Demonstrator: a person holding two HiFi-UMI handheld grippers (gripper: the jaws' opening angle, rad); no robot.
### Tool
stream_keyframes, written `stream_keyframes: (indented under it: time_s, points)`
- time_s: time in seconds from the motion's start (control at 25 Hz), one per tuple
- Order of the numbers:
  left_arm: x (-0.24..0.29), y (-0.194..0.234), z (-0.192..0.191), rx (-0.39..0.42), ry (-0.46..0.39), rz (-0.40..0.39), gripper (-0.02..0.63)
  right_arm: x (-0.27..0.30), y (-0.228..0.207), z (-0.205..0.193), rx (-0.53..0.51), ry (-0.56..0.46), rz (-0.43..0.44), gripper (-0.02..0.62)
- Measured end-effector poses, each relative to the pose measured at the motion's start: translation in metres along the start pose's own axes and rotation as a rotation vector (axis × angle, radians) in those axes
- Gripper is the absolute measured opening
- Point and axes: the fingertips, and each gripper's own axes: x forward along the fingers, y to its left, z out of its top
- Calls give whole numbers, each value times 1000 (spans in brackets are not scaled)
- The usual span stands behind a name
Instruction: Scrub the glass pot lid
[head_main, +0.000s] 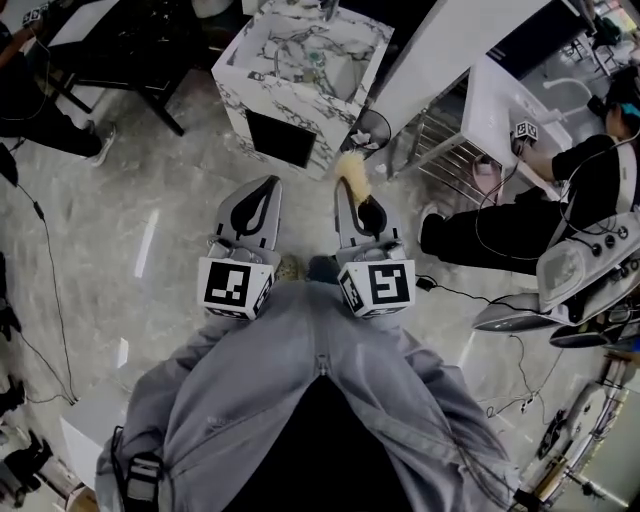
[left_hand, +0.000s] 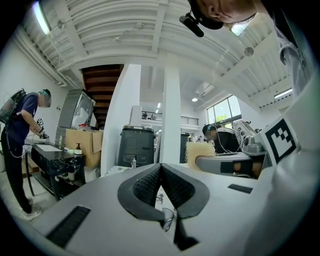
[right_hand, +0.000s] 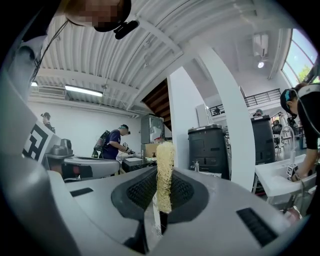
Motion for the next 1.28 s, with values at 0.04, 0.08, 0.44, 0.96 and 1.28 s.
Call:
stream_keyframes:
  time_s: [0.04,0.08,0.44,0.96,1.28]
  points:
    - [1,6,-1,-5,5,2,15,5,2,0,3,2,0,55]
    - [2,13,-3,-13,6,4,15,11,4,0,6,2,2,55]
    - [7,62,-2,-39,-36,67,15,72,23,3,-17,-11,96,55]
    - [119,157,-10,-78,-5,98,15,225,-13,-3,-12,22,170,55]
    - [242,221,-3,-104,4,62,15,344,-80,-10,-9,87,146,55]
